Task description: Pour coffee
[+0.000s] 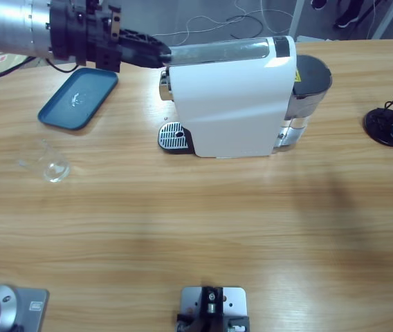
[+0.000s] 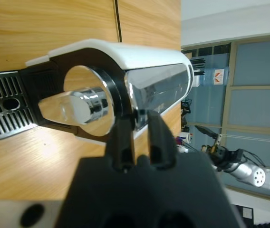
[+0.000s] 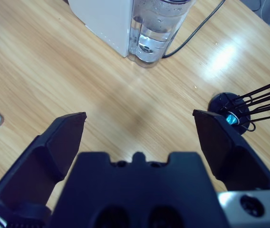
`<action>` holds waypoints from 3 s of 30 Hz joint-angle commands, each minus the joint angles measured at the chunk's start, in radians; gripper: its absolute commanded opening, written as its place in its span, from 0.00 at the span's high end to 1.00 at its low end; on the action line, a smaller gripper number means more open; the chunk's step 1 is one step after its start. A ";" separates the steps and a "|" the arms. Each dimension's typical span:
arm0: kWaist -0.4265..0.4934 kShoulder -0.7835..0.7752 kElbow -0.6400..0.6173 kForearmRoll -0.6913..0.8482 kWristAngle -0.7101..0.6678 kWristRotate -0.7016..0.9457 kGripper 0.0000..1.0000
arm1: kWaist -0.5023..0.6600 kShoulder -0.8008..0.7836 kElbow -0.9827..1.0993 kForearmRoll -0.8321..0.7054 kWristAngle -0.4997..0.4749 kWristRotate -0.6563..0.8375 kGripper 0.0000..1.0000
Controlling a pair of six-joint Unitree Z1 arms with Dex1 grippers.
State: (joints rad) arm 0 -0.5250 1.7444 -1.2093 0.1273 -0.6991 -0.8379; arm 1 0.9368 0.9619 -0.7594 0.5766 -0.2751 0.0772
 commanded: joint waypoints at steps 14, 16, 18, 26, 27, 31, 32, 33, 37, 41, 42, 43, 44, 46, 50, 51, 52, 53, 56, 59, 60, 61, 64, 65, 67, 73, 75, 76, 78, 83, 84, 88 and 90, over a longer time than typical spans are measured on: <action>-0.047 -0.216 -0.145 0.056 0.055 0.140 0.31 | 0.007 -0.049 0.015 -0.035 -0.192 0.207 0.00; -0.107 -0.255 -0.075 0.060 0.264 0.331 0.01 | -0.036 -0.038 0.023 -0.039 -0.239 0.289 0.00; -0.159 -0.304 0.039 0.060 0.470 0.603 0.02 | -0.143 0.022 0.021 -0.045 -0.230 0.323 0.02; -0.214 -0.524 0.372 0.149 0.610 1.020 0.01 | -0.470 0.311 0.091 -0.227 -0.198 0.352 0.20; -0.214 -0.533 0.387 0.149 0.610 1.014 0.01 | -0.496 0.340 0.115 -0.277 -0.188 0.355 0.20; -0.215 -0.535 0.417 0.136 0.609 0.984 0.02 | -0.530 0.443 0.210 -0.459 -0.152 0.358 0.21; -0.216 -0.528 0.423 0.132 0.607 0.977 0.02 | -0.544 0.467 0.241 -0.515 -0.139 0.358 0.21; -0.215 -0.523 0.426 0.130 0.604 0.967 0.02 | -0.558 0.493 0.270 -0.568 -0.131 0.358 0.21; -0.216 -0.495 0.417 0.126 0.590 0.967 0.02 | -0.613 0.567 0.345 -0.735 -0.110 0.336 0.21; -0.216 -0.460 0.385 0.126 0.586 0.967 0.02 | -0.668 0.608 0.373 -0.821 -0.100 0.284 0.21; -0.216 -0.454 0.377 0.126 0.586 0.967 0.02 | -0.687 0.622 0.380 -0.845 -0.090 0.269 0.22; -0.216 -0.448 0.370 0.125 0.586 0.967 0.02 | -0.705 0.636 0.385 -0.870 -0.077 0.254 0.28; -0.216 -0.444 0.363 0.124 0.586 0.966 0.02 | -0.721 0.649 0.390 -0.893 -0.064 0.236 0.33; -0.216 -0.439 0.356 0.124 0.584 0.965 0.02 | -0.750 0.677 0.395 -0.932 -0.042 0.215 0.34; -0.216 -0.437 0.361 0.124 0.584 0.965 0.02 | -0.786 0.717 0.401 -0.979 -0.011 0.184 0.39; -0.216 -0.437 0.362 0.124 0.584 0.965 0.02 | -0.788 0.727 0.403 -0.988 -0.008 0.177 0.40; -0.216 -0.437 0.362 0.124 0.584 0.965 0.02 | -0.793 0.735 0.406 -0.999 -0.007 0.176 0.41; -0.216 -0.437 0.362 0.124 0.584 0.965 0.02 | -0.800 0.743 0.412 -1.015 -0.002 0.176 0.41; -0.216 -0.437 0.361 0.124 0.584 0.964 0.02 | -0.811 0.766 0.413 -1.041 0.010 0.168 0.41; -0.216 -0.439 0.366 0.124 0.584 0.964 0.02 | -0.812 0.781 0.419 -1.060 0.010 0.167 0.41; -0.216 -0.439 0.367 0.124 0.584 0.964 0.02 | -0.814 0.783 0.422 -1.066 0.010 0.166 0.41; -0.216 -0.440 0.367 0.124 0.584 0.964 0.02 | -0.815 0.784 0.422 -1.069 0.010 0.165 0.41; -0.216 -0.439 0.367 0.124 0.583 0.964 0.02 | -0.825 0.789 0.422 -1.081 0.016 0.162 0.44; -0.215 -0.439 0.367 0.124 0.583 0.964 0.02 | -0.828 0.791 0.423 -1.085 0.017 0.161 0.45; -0.216 -0.439 0.369 0.124 0.583 0.964 0.02 | -0.836 0.794 0.426 -1.095 0.022 0.159 0.46; -0.215 -0.439 0.373 0.124 0.579 0.962 0.02 | -0.843 0.793 0.438 -1.120 0.032 0.148 0.58; -0.215 -0.437 0.373 0.124 0.577 0.962 0.02 | -0.849 0.794 0.442 -1.132 0.037 0.140 0.67; -0.216 -0.437 0.373 0.124 0.575 0.962 0.02 | -0.851 0.794 0.445 -1.140 0.037 0.139 0.69; -0.216 -0.436 0.373 0.124 0.570 0.962 0.02 | -0.852 0.792 0.449 -1.152 0.037 0.139 0.69; -0.216 -0.430 0.375 0.123 0.555 0.962 0.02 | -0.852 0.785 0.451 -1.158 0.041 0.139 0.69; -0.216 -0.430 0.375 0.123 0.555 0.961 0.02 | -0.852 0.785 0.451 -1.159 0.043 0.139 0.69; -0.216 -0.430 0.377 0.123 0.555 0.962 0.02 | -0.853 0.782 0.454 -1.163 0.047 0.144 0.69; -0.216 -0.430 0.378 0.123 0.555 0.962 0.02 | -0.854 0.778 0.456 -1.167 0.057 0.145 0.70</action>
State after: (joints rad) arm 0 -0.7327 1.2783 -0.8572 0.2603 -0.1255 0.1320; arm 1 0.1094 1.7223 -0.3216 -0.5727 -0.2354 0.2323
